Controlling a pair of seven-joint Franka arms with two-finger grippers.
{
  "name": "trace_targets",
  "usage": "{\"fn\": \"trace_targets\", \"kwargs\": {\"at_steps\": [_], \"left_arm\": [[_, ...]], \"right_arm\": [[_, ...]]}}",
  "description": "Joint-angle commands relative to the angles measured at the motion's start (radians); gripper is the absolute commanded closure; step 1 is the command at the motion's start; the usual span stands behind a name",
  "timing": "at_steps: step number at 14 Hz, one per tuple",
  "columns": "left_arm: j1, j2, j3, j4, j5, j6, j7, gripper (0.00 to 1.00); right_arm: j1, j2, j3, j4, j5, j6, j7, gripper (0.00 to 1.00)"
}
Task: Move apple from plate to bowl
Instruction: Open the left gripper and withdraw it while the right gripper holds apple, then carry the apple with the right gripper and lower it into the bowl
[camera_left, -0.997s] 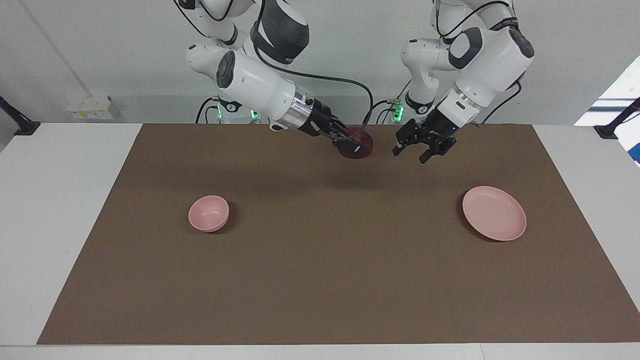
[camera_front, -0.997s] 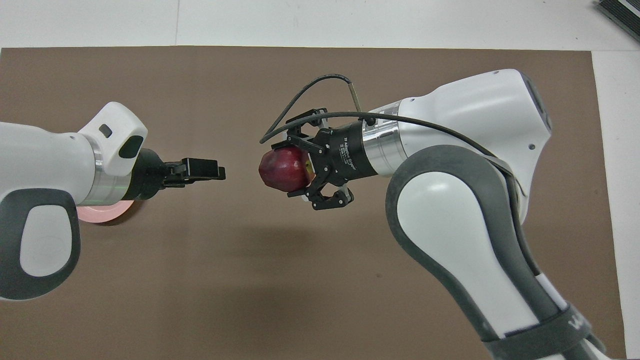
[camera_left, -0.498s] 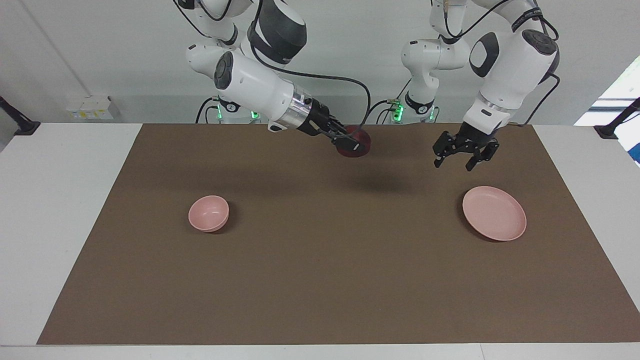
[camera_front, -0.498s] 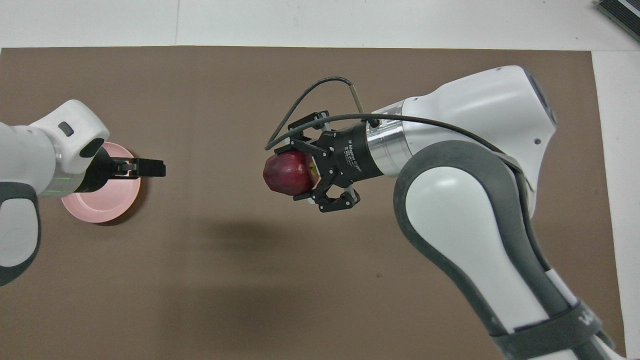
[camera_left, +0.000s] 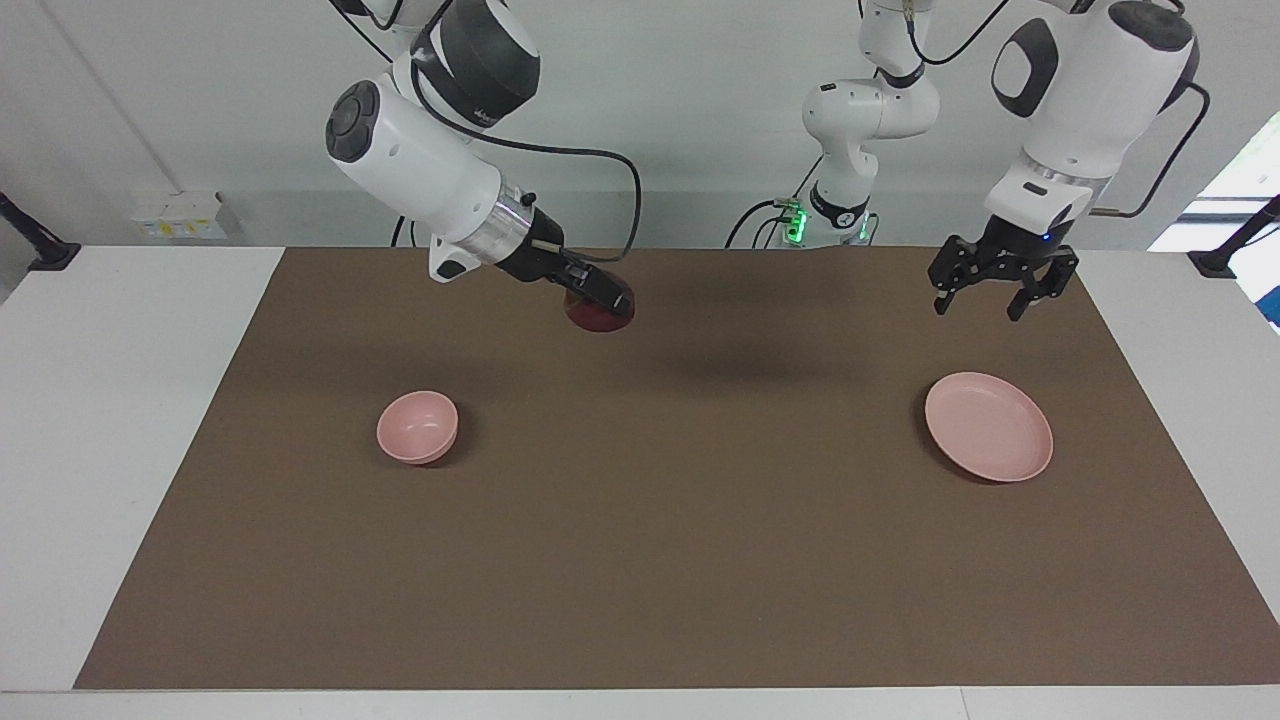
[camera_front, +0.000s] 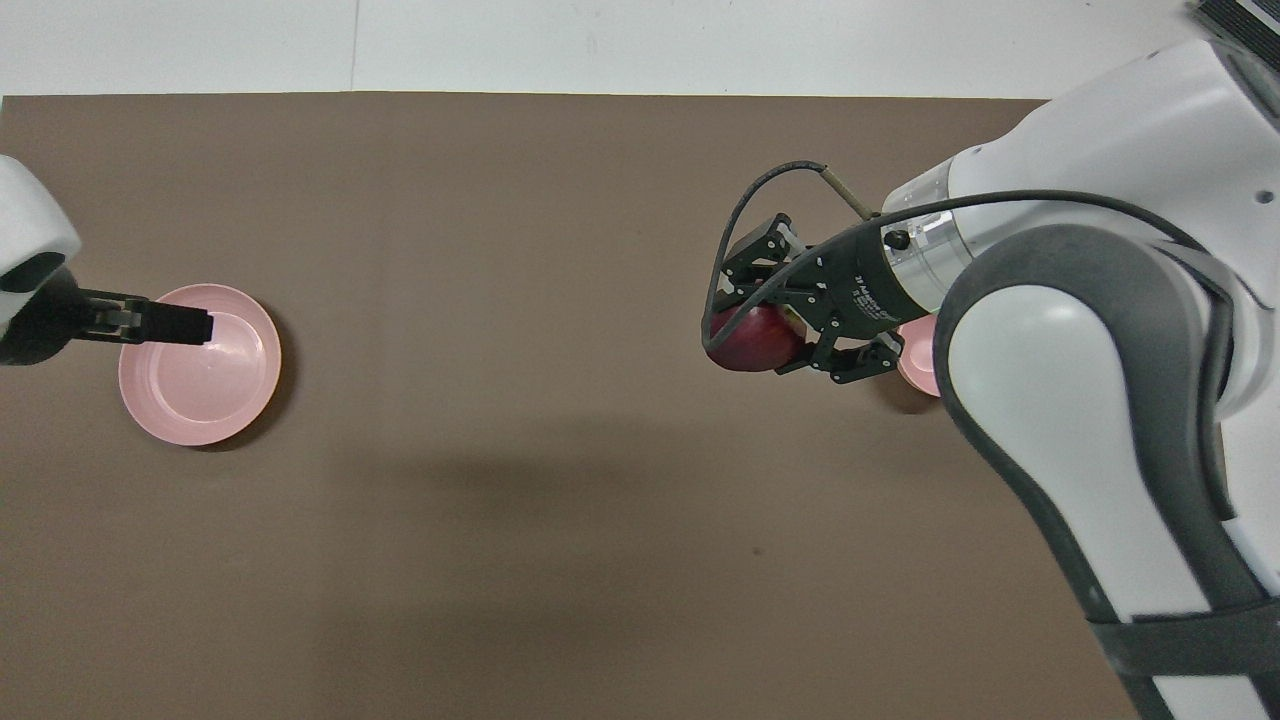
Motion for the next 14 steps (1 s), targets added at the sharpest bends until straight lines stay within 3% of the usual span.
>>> {"fn": "trace_targets", "kwargs": {"at_steps": [1,3,5,9,14], "left_arm": [[0.004,0.048,0.028,0.186,0.024,-0.199,0.063,0.00],[-0.046,0.097,0.084,0.331,0.032,-0.340,0.064,0.00],[-0.047,0.118,0.084,0.411,0.035,-0.422,0.064,0.00],[-0.048,0.095,0.076,0.394,0.044,-0.441,0.054,0.00],[-0.044,0.076,0.078,0.363,0.046,-0.419,0.047,0.00]], "right_arm": [[-0.027,0.008,0.004,0.003,-0.210,0.009,-0.324,1.00],[-0.050,0.027,0.006,-0.031,-0.383,0.090,-0.582,1.00],[-0.079,0.045,0.004,-0.075,-0.468,0.177,-0.719,1.00],[-0.165,0.094,0.006,-0.148,-0.515,0.304,-0.901,1.00],[-0.222,0.068,0.004,-0.327,-0.518,0.441,-0.983,1.00]]}}
